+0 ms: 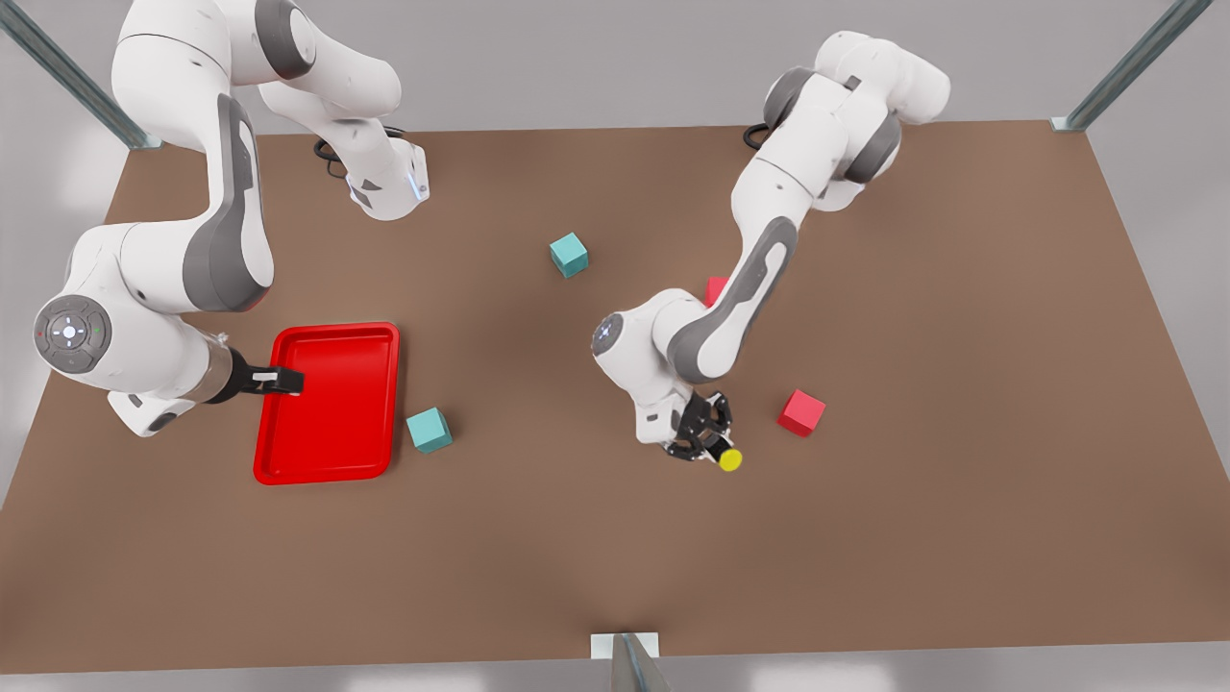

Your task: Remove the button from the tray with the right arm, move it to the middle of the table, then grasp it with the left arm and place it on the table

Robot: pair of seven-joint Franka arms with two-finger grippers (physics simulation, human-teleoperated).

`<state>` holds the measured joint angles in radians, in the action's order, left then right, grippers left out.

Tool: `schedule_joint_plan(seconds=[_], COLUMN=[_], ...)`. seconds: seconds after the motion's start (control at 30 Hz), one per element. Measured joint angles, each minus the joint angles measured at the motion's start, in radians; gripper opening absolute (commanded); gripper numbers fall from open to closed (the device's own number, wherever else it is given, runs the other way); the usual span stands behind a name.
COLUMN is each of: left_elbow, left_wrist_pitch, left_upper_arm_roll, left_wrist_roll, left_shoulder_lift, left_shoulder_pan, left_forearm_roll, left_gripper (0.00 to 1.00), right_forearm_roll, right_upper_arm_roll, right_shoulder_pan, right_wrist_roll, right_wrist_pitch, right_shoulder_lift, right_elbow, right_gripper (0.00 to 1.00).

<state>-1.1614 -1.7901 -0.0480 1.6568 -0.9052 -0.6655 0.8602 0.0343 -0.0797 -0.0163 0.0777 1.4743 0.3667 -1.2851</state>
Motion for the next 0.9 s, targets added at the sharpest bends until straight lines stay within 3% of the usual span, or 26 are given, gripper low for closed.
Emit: schedule_joint_plan(seconds=[0.1,0.17,0.67,0.9], left_elbow=[0.003,0.005,0.015,0.007], left_wrist_pitch=[0.039,0.060,-0.034,-0.054], left_upper_arm_roll=[0.180,0.220,0.242,0.310], left_wrist_roll=[0.104,0.171,0.594,0.714], left_shoulder_lift=[-0.067,-0.103,-0.186,-0.213], left_shoulder_pan=[-0.147,-0.186,-0.250,-0.310], left_forearm_roll=[0.004,-0.002,-0.048,-0.036], left_gripper=[0.40,0.40,0.40,0.40], right_forearm_roll=[0.000,0.000,0.000,0.000], right_upper_arm_roll=[0.000,0.000,0.000,0.000], right_shoulder_pan=[0.000,-0.001,-0.001,-0.001], right_wrist_roll=[0.000,0.000,-0.001,-0.002], right_wrist_pitch=[0.000,0.000,0.001,0.001], right_shoulder_lift=[0.001,0.001,0.003,0.003], right_elbow=[0.000,0.000,0.001,-0.001], right_gripper=[1.00,1.00,1.00,1.00])
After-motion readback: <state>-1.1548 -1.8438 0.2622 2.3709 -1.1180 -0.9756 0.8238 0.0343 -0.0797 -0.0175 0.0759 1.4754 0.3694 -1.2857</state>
